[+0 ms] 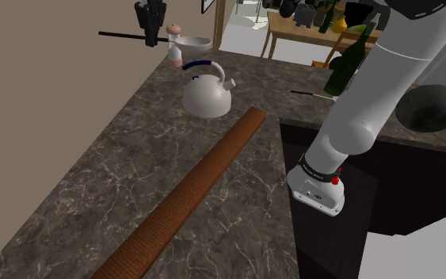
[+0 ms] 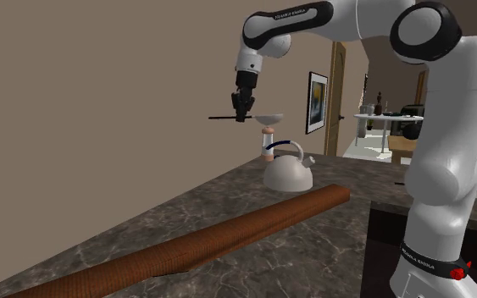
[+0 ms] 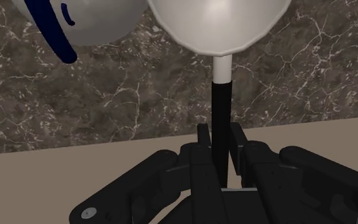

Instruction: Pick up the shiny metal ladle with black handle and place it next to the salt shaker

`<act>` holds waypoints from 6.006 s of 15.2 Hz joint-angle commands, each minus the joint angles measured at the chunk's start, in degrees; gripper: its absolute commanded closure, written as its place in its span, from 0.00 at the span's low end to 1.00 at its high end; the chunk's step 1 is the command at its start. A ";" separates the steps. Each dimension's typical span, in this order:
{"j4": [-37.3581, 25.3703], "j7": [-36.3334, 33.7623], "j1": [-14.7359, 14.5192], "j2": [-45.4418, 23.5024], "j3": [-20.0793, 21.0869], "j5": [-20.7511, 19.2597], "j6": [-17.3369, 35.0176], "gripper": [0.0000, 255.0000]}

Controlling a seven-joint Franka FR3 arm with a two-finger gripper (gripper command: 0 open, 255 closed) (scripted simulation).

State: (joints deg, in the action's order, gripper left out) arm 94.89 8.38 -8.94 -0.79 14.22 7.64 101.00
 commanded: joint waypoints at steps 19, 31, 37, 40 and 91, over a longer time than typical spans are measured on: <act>-20.69 23.34 13.25 -14.94 -10.86 0.70 -9.35 1.00; -12.24 25.91 14.11 -14.95 -11.35 0.99 -1.19 1.00; -7.42 26.58 14.06 -14.79 -11.34 1.15 3.43 1.00; -5.28 26.90 14.04 -14.91 -11.33 1.24 5.66 1.00; 4.75 29.61 14.42 -17.70 -11.42 2.01 18.24 0.00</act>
State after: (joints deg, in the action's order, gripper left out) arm 99.65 37.99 5.48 -18.51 2.80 9.65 119.28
